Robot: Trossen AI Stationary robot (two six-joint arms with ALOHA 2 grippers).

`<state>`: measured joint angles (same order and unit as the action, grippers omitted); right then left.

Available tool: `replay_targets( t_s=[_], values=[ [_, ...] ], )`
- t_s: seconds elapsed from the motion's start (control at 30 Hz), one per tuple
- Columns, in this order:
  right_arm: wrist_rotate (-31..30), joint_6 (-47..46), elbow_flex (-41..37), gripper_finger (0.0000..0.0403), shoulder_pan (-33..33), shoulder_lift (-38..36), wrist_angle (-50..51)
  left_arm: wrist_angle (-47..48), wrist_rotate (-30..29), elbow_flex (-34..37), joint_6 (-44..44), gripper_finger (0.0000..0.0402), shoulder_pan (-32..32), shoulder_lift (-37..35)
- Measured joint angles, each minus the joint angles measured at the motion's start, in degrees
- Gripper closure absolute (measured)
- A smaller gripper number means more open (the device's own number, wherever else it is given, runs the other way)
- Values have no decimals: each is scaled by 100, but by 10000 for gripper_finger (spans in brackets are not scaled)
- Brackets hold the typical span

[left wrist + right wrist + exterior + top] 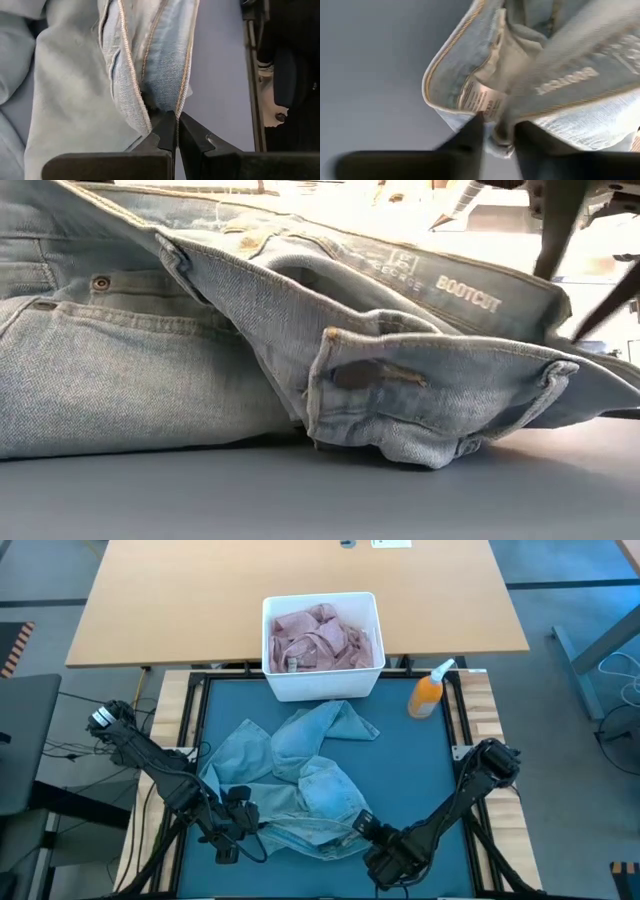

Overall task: Fold Laundry from Bin
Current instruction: Fold the blue pants

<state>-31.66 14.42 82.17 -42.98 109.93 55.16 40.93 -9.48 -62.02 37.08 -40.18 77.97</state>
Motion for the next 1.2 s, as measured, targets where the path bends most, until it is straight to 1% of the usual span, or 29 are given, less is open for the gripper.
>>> replay_targets(
  t_s=[0.03,0.07,0.1,0.23,0.33,0.4,0.5,0.6,0.7,0.8,0.9,0.93,0.97,1.03,1.1,1.13,1.2],
  values=[
    [0,-106,2,347,9,-5,-22,-108,48,0,-62,401,0,0],
    [12,-197,2,371,28,-15,-17,-225,105,0,-125,401,0,-2],
    [41,-309,1,379,45,-34,-12,-348,173,0,-190,401,0,-1],
    [44,-687,1,364,153,-377,59,-773,408,0,-451,401,0,0],
    [35,-696,15,367,266,-933,78,-854,521,-152,-792,401,63,4],
    [35,-698,17,377,395,-1455,90,-721,565,-437,-1072,402,145,4],
    [-25,-697,24,379,690,-2367,1,-219,510,-1103,-1700,401,274,4],
    [-368,-695,31,379,1135,-3251,-437,452,153,-1981,-2421,402,405,2],
    [-739,-655,31,379,1744,-3978,-1076,1317,-366,-2941,-3074,401,572,2],
    [-898,-647,31,379,2502,-4555,-1891,2012,-1120,-3890,-3663,402,771,0],
    [-885,-647,31,379,3233,-4925,-2863,2324,-1873,-4750,-4324,402,990,-2],
    [-785,-643,31,379,3434,-5004,-3136,2320,-2004,-4989,-4529,402,1077,-4],
    [-532,-584,32,379,3614,-5062,-3364,2301,-2040,-5203,-4696,402,1165,-7],
    [198,-459,37,379,3892,-5152,-3621,2247,-2029,-5540,-4895,401,1278,-7],
    [870,-312,37,379,3998,-5171,-3741,2118,-2048,-5746,-5181,402,1320,-7],
    [1034,-223,37,379,3998,-5167,-3869,2015,-2141,-5827,-5388,402,1327,-5],
    [1009,-105,36,379,3991,-5121,-4288,1612,-2503,-5984,-5829,402,1325,9]
  ],
)
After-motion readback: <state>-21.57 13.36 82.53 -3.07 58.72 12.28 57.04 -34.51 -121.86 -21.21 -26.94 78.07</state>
